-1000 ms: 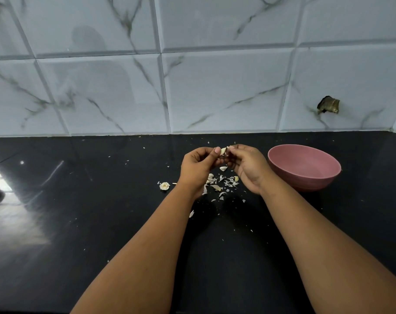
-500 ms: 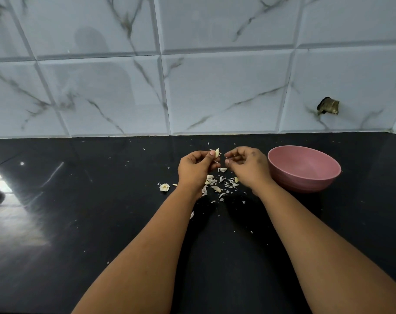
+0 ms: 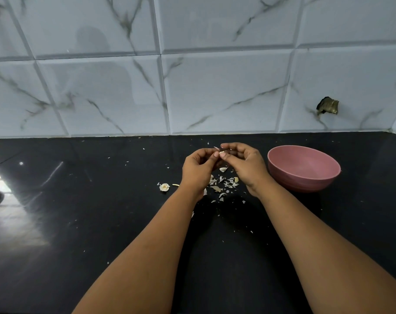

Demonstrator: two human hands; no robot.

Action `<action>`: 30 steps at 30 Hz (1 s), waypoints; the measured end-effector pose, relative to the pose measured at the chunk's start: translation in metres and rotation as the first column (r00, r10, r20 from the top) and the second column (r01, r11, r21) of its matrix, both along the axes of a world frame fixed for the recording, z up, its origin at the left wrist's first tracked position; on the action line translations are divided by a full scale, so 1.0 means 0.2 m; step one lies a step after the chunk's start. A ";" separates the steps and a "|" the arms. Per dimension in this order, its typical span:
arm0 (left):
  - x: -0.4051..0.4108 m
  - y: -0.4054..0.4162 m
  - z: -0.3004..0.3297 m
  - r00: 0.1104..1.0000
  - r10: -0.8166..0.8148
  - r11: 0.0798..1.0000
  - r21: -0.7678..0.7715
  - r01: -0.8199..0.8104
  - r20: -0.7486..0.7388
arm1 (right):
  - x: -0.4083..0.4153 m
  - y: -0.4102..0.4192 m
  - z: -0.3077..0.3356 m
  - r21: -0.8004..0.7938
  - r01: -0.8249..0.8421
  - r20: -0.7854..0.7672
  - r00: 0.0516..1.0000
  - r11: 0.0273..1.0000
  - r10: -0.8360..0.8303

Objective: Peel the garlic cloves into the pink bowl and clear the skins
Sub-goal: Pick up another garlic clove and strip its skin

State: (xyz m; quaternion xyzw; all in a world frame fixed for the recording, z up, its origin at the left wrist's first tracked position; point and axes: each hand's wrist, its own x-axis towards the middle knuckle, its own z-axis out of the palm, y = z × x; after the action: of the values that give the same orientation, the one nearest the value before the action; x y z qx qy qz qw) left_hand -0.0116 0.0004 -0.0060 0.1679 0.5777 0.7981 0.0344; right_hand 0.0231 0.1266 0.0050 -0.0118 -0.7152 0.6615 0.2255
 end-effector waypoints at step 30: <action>0.01 -0.01 0.01 0.992 0.110 0.993 -0.044 -0.113 -0.062 | -0.03 0.06 -0.02 0.310 0.220 0.045 0.968 0.925 -0.246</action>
State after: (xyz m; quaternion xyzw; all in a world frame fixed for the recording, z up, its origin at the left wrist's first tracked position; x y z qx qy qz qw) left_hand -0.0104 -0.0014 -0.0044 0.1584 0.6055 0.7796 -0.0235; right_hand 0.0175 0.1387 0.0002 -0.0894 -0.8101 0.5116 0.2719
